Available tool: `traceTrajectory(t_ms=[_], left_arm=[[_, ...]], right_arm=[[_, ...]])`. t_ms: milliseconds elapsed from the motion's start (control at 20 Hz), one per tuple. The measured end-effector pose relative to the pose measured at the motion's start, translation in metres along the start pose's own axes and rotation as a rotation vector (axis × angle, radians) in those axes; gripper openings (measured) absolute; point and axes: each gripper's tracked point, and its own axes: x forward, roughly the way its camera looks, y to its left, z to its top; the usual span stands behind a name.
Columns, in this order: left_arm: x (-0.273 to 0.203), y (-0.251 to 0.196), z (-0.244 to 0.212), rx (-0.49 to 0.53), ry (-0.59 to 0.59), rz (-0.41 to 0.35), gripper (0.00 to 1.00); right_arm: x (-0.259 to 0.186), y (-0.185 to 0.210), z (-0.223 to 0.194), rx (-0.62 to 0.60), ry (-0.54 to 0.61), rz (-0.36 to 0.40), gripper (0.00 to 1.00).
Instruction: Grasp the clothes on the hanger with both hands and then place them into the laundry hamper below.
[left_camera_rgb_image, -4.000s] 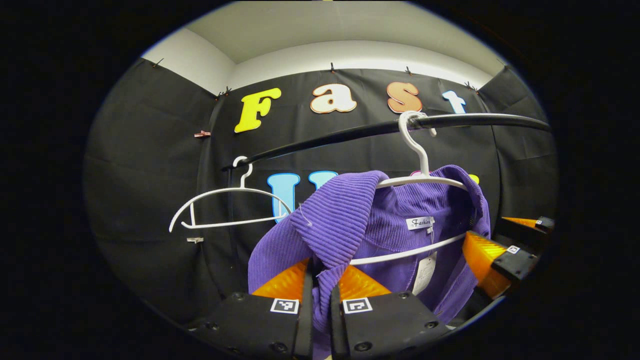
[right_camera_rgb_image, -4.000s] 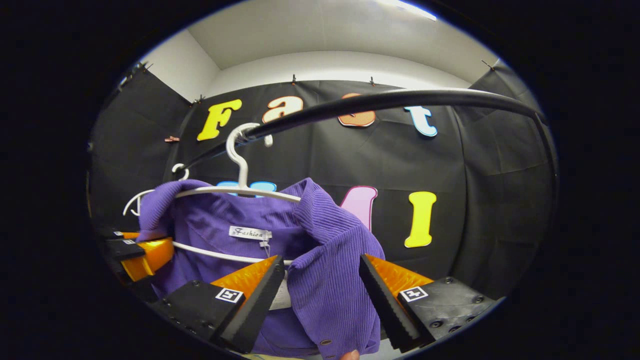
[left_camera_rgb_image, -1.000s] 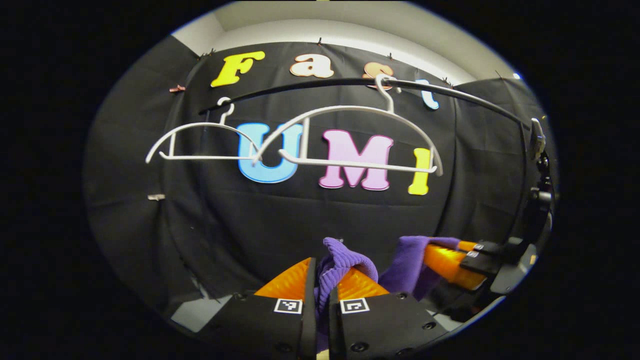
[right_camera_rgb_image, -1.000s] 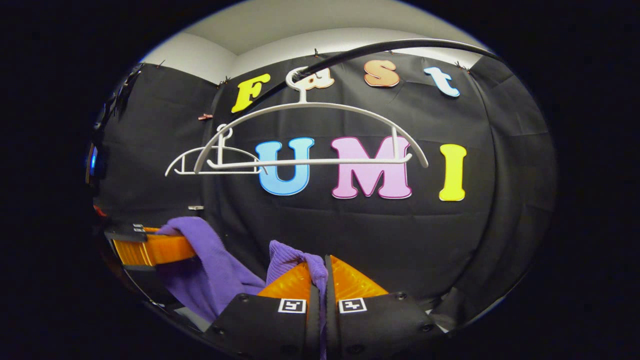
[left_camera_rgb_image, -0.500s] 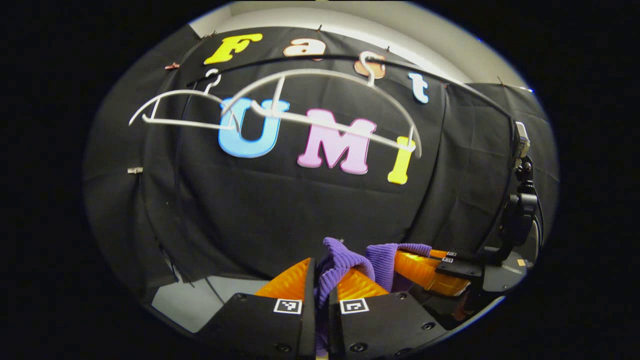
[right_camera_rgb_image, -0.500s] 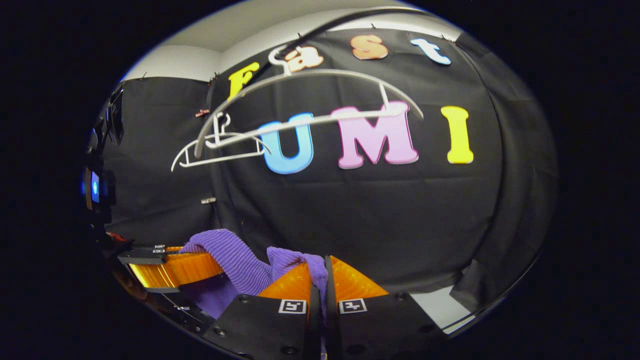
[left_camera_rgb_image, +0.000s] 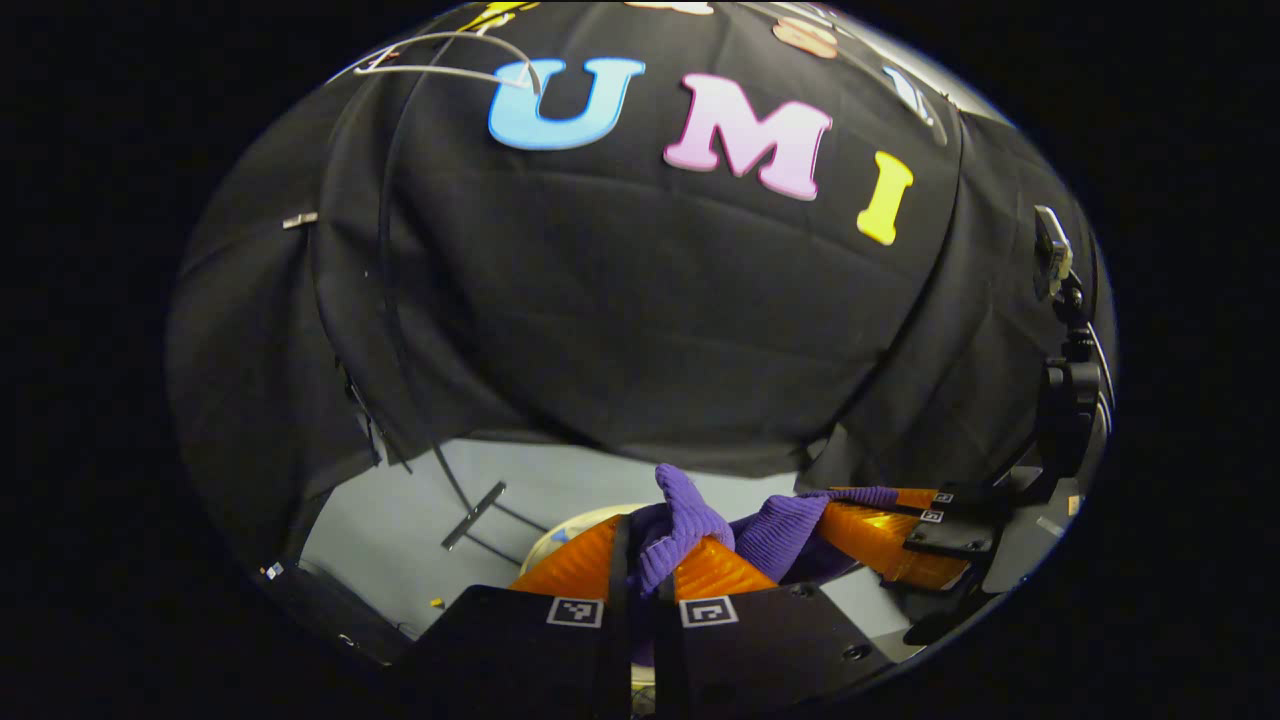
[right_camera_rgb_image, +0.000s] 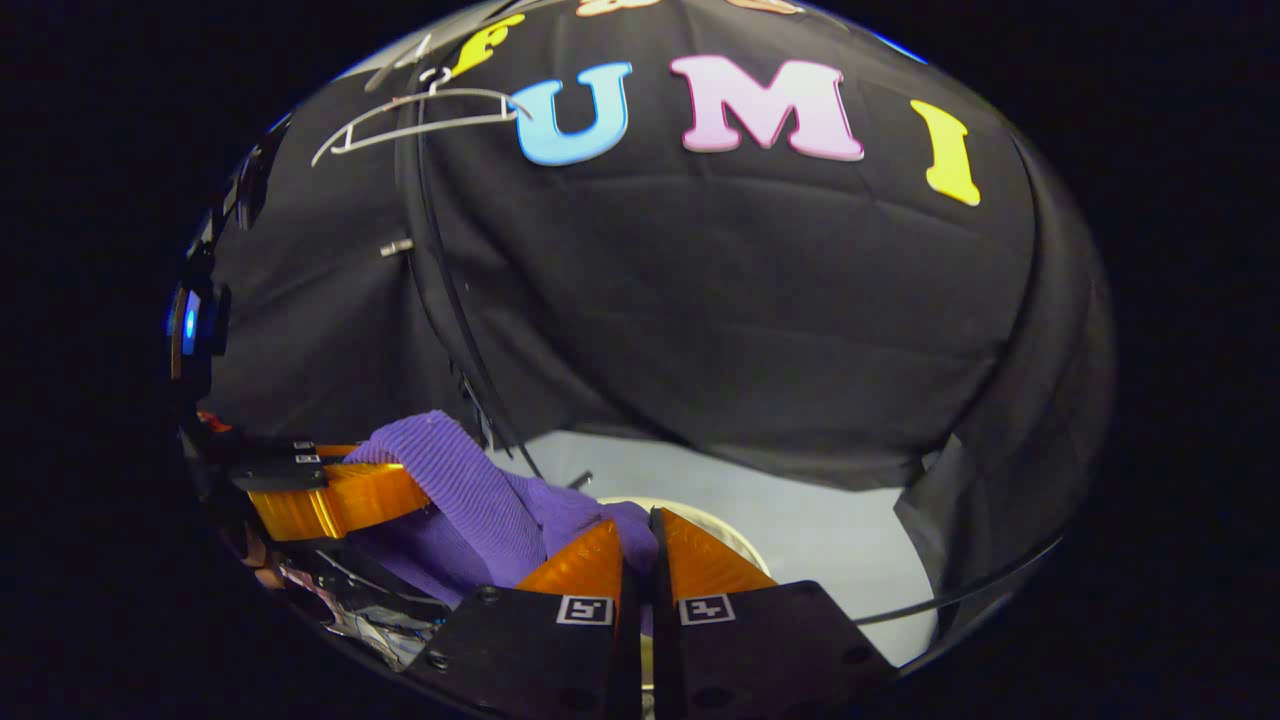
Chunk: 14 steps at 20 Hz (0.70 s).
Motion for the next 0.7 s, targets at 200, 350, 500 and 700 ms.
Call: traceTrajectory(t_ms=[200, 350, 500, 700], left_arm=[[0.049, 0.007, -0.062, 0.03, 0.186, 0.035, 0.14], [0.058, 0.017, -0.099, 0.025, 0.293, 0.057, 0.16], [0.059, 0.023, -0.113, 0.022, 0.336, 0.075, 0.39], [0.057, 0.025, -0.109, 0.034, 0.331, 0.081, 1.0]], right_arm=[[0.023, -0.009, -0.066, 0.006, 0.217, -0.047, 0.1], [0.03, -0.012, -0.088, 0.039, 0.267, -0.06, 0.14], [0.027, -0.005, -0.076, 0.057, 0.265, -0.057, 0.43], [0.029, -0.012, -0.087, 0.026, 0.284, -0.072, 0.97]])
